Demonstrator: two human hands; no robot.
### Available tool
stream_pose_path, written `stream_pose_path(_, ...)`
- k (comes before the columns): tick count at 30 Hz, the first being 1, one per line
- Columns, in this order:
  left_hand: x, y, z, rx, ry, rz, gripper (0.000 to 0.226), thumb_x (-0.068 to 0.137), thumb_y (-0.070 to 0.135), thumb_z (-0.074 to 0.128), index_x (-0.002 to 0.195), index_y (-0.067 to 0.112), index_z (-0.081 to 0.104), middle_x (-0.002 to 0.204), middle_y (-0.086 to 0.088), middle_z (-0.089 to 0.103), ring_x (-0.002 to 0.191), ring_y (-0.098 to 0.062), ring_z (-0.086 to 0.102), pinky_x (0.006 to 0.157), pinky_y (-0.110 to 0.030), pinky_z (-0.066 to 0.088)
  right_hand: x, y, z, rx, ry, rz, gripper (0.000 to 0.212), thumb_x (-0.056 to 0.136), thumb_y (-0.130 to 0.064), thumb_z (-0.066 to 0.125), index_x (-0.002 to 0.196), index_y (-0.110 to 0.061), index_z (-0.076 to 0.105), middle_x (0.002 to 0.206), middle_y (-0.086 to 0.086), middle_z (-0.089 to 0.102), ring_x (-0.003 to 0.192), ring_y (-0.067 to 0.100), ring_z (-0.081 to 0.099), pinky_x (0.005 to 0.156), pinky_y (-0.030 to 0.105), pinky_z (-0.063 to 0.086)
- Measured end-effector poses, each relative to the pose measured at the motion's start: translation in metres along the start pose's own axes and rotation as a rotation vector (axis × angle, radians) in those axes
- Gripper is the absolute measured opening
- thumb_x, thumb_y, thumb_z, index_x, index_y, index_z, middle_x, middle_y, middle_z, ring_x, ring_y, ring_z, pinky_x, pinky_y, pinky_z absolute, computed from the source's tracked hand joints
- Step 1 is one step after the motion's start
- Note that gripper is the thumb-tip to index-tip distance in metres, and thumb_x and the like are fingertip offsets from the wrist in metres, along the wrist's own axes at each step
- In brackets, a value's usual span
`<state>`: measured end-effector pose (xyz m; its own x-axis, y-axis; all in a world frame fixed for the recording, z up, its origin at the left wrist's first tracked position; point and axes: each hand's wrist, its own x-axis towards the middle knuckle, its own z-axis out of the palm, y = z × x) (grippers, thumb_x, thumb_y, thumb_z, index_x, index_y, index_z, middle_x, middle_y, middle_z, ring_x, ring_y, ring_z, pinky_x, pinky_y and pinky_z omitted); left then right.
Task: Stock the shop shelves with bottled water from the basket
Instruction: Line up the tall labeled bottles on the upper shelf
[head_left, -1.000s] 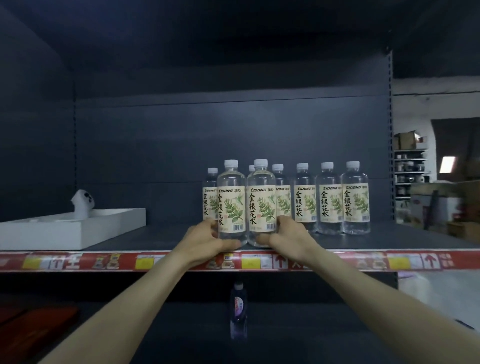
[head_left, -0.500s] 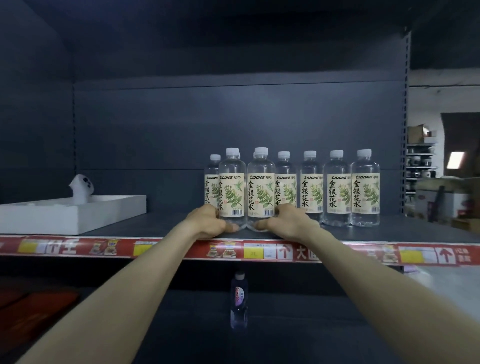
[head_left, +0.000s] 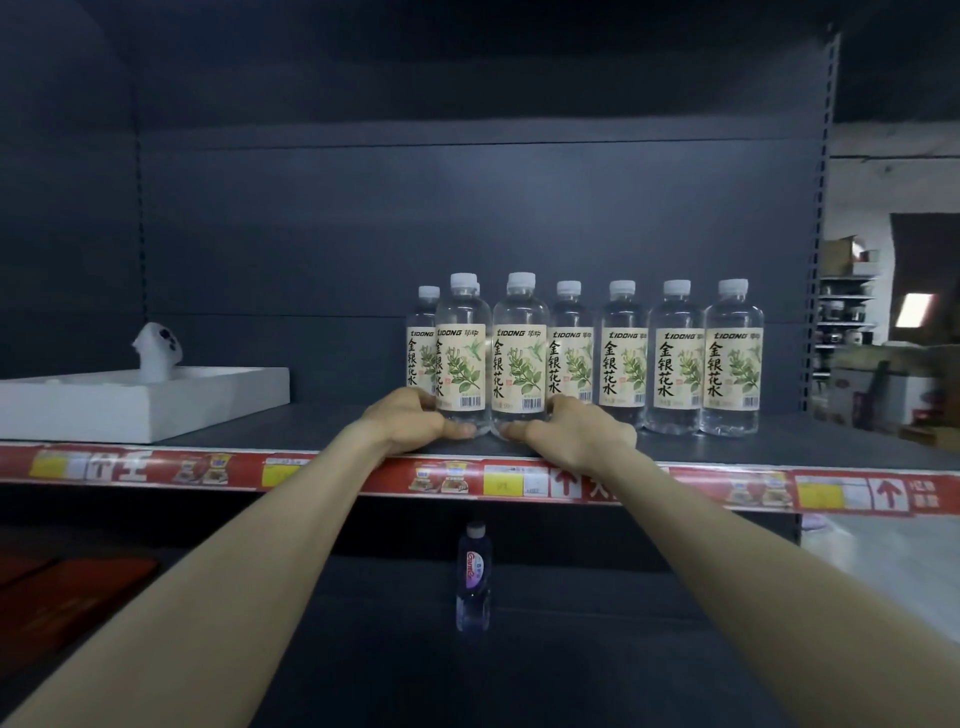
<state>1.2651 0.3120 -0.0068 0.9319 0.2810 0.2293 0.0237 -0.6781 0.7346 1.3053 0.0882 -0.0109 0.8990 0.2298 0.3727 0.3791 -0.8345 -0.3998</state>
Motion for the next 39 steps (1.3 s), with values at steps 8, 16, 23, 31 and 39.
stream_pose_path(8,-0.001,0.002,0.006,0.125,0.078,0.049,0.064,0.068,0.067,0.087,0.115,0.032,0.061,0.123,0.007,0.068,0.116,-0.019,0.064,0.109,-0.039,0.048,-0.002,0.001,0.002,-0.091,0.025,-0.006,0.083,0.072,-0.096,0.042,0.115,-0.026,0.057,0.104,-0.001,0.071,0.099,0.027,0.067,0.103,0.049,0.048)
stream_pose_path(16,0.006,-0.005,0.011,0.223,0.192,0.053,0.081,0.048,0.088,0.079,0.103,0.032,0.06,0.107,0.015,0.07,0.1,-0.014,0.067,0.095,-0.04,0.054,0.005,0.004,0.007,-0.053,0.027,-0.016,0.1,0.059,-0.106,0.034,0.112,-0.025,0.059,0.095,-0.002,0.072,0.089,0.025,0.069,0.097,0.05,0.051)
stream_pose_path(23,0.001,-0.003,0.011,0.272,0.203,0.058,0.082,0.051,0.089,0.076,0.107,0.032,0.059,0.107,0.013,0.069,0.1,-0.016,0.067,0.093,-0.04,0.054,-0.008,0.001,0.001,-0.054,0.068,0.014,0.07,0.08,-0.088,0.053,0.104,-0.023,0.052,0.09,-0.006,0.061,0.085,0.02,0.057,0.083,0.039,0.041)
stream_pose_path(31,-0.017,0.007,0.018,0.37,0.235,0.057,0.073,0.072,0.082,0.072,0.118,0.028,0.056,0.112,0.009,0.064,0.11,-0.022,0.065,0.085,-0.035,0.048,-0.011,0.0,0.002,-0.066,0.067,0.017,0.087,0.074,-0.094,0.05,0.128,-0.026,0.052,0.102,-0.004,0.067,0.097,0.022,0.066,0.098,0.046,0.05)
stream_pose_path(39,-0.078,0.025,0.017,0.128,0.314,0.142,0.028,0.092,0.031,0.072,0.117,0.022,0.064,0.122,0.001,0.068,0.107,-0.02,0.062,0.085,-0.026,0.042,-0.066,-0.013,-0.013,0.1,0.156,-0.077,0.067,0.1,-0.065,0.045,0.141,-0.013,0.046,0.097,0.0,0.068,0.084,0.021,0.067,0.076,0.038,0.057)
